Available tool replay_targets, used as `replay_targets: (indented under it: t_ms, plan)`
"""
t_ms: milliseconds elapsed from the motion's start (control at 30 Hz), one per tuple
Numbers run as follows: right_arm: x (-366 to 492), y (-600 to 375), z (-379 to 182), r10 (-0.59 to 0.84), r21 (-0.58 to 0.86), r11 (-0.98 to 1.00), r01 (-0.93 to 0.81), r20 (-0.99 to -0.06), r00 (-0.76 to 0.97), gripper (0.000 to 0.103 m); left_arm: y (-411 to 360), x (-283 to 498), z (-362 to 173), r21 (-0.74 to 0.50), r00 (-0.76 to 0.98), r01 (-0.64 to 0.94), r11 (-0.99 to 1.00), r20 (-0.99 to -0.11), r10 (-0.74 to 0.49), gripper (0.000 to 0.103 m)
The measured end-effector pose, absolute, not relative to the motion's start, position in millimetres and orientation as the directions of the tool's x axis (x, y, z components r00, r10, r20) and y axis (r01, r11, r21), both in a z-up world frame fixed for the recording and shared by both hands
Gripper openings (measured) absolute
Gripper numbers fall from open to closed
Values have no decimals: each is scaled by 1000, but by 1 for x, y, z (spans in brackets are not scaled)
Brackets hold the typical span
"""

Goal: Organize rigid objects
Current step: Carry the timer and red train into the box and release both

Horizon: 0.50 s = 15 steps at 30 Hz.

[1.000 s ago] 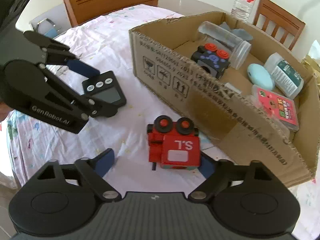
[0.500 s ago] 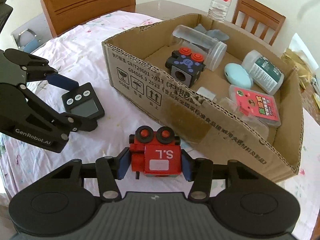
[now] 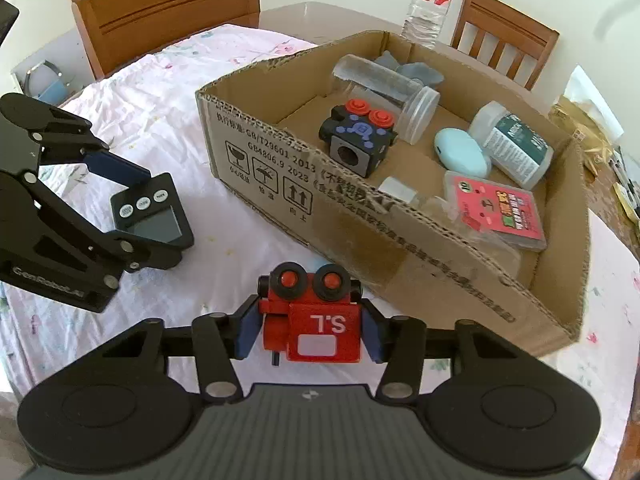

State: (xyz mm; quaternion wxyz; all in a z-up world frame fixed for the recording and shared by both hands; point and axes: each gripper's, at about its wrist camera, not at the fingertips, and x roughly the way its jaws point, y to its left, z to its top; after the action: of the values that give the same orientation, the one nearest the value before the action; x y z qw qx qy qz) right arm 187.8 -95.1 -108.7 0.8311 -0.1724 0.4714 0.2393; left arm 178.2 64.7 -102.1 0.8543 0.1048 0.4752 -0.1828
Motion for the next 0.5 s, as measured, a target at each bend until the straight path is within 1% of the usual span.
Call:
replay_targets:
  t_ms: [233,367,500]
  plan:
    - [181,-107,-83,231,-70,826,-560,-863,449,56,66,174,-74,14,473,481,876,-846,-247,69]
    - [176,-117,-53,254,-77,818,-570,-840,478,56,67,173,-55,-3,478,503,864,-832,-281,69]
    - [189,-130,-26,262,-91,831,-549,-807,529,56,64,174,-38,-8,491,523,852,-815,-309,69]
